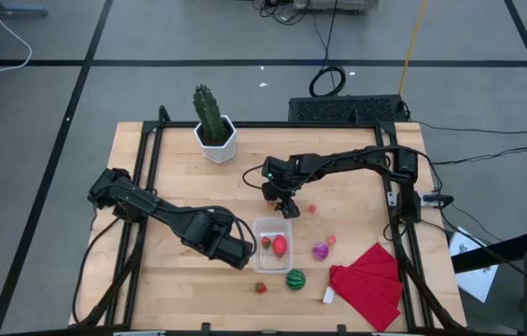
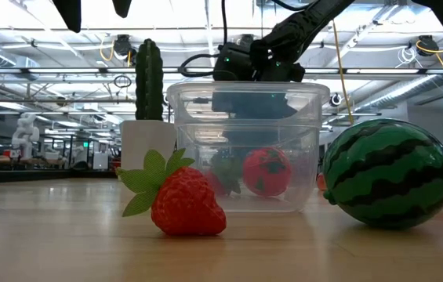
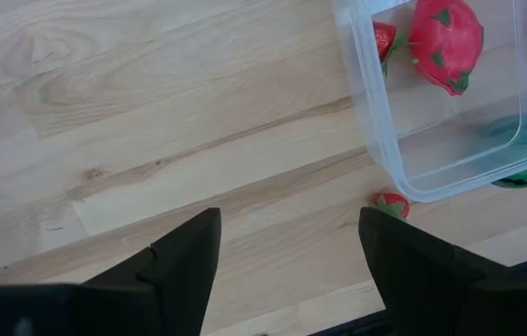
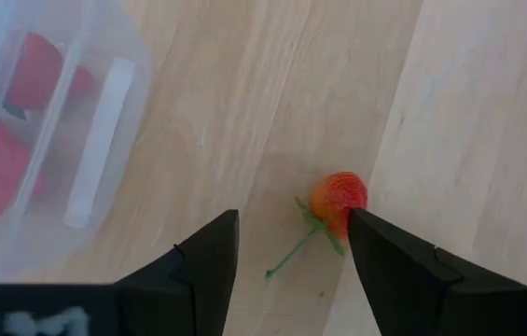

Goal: Pick and placing Produce into tupperware
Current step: Put the top strawberry into the transparent bin

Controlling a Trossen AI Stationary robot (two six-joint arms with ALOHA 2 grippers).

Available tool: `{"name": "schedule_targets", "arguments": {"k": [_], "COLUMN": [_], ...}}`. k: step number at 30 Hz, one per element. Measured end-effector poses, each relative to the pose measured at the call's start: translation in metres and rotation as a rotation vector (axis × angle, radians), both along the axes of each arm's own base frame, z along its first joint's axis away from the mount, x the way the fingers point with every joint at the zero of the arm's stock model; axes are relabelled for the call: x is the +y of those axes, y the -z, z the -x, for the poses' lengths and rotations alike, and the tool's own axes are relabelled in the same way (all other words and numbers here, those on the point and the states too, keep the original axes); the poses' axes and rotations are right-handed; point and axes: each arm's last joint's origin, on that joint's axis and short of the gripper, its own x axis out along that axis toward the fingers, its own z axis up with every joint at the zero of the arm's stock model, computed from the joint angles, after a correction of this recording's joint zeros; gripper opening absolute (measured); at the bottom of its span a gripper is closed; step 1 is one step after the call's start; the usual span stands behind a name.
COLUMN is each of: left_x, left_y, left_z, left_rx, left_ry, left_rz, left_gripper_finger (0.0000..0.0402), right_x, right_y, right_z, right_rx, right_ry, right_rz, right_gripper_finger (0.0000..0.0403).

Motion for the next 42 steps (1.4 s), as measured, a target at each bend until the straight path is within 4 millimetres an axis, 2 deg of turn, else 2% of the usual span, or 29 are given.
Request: {"name": "schedule_targets", "arguments": {"k": [9,25,32,36,42], "left_x": [0.000,0.000,0.000,0.000,0.000], "left_y": [0.000,0.000,0.000,0.000,0.000], "left_z": [0.000,0.000,0.000,0.000,0.000], "left_rx": [0.000,-0.001,-0.001,-0.001,-0.001], "left_ry": [0.000,0.000,0.000,0.000,0.000], "left_rz": [0.000,0.000,0.000,0.000,0.000], "left_gripper_finger": [0.0257,0.0257,0.0257,0.0257,0.0258], "right_x": [0.000,-0.002,-0.002,-0.004,-0.010], "right_y": [0.000,0.000,0.000,0.000,0.000], "right_z": [0.000,0.000,0.000,0.000,0.001], "right_rx": [-0.002,0.012,0.014,0.008,0.016], "right_ry": [0.014,0.034,0.042,0.068,0.106], "right_rz": [-0.004,0.035,0.032,0.023,0.019], "right_gripper_finger": [0.0163,0.0159,0.0140,0.0153,0.0202]}}
